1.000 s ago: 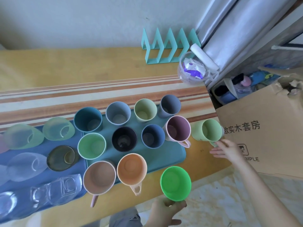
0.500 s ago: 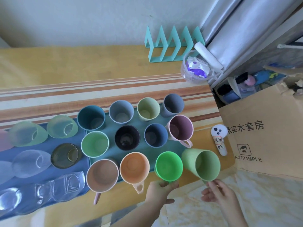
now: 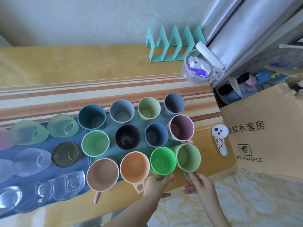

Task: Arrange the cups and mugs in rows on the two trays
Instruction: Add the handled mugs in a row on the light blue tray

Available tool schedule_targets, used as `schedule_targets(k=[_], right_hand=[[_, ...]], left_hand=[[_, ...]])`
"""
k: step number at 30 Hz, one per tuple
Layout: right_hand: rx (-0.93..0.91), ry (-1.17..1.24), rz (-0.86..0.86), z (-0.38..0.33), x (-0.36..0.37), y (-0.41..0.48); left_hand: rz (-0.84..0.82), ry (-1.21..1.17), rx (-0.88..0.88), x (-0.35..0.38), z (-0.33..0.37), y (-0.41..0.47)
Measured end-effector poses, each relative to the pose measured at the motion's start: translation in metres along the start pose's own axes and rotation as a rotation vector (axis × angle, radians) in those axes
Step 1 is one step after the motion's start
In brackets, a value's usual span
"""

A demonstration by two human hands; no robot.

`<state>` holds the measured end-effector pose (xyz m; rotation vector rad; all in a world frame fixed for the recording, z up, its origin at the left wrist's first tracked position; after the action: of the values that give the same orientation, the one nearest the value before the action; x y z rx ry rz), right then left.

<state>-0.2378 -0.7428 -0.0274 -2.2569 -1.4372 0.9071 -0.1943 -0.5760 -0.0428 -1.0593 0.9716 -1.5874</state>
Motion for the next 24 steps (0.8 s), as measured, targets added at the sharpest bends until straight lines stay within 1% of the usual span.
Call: schedule_targets(k=[7, 14, 19, 21, 23, 24], right_hand=[[-0.005, 0.002, 0.023, -0.005, 0.003, 0.011], [0.013, -0.044, -0.008, -0.002, 0.007, 0.017], [0.067, -0.042, -0.023, -0.002, 0.009, 0.018], [0.079, -0.094, -0.02, -0.007, 0.007, 0.013], [0.023, -0.268, 0.027, -0.019, -0.002, 0.005], [-0.035, -0.382, 0.085, -0.03, -0.008, -0.001]], left_hand=[[0.024, 0.049, 0.01, 0.002, 0.004, 0.004], [0.044, 0.01, -0.001, 0.002, 0.01, 0.009], [0.059, -0.029, -0.03, 0.005, 0.01, 0.014], [0.061, -0.021, -0.033, 0.004, 0.007, 0.015], [0.058, 0.001, -0.03, 0.002, 0.005, 0.017], [0.051, 0.004, -0.034, 0.001, 0.005, 0.017]])
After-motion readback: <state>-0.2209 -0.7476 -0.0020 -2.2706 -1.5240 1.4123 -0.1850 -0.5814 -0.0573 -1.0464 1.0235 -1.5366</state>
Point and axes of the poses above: each hand's wrist, its own y-axis towards the middle knuckle, its own x-axis out of the palm, z = x × y, the point moved 4 cm from there along y, towards the middle knuckle, and after that the axes turned 7 degrees about -x, right-handed, at the moved point
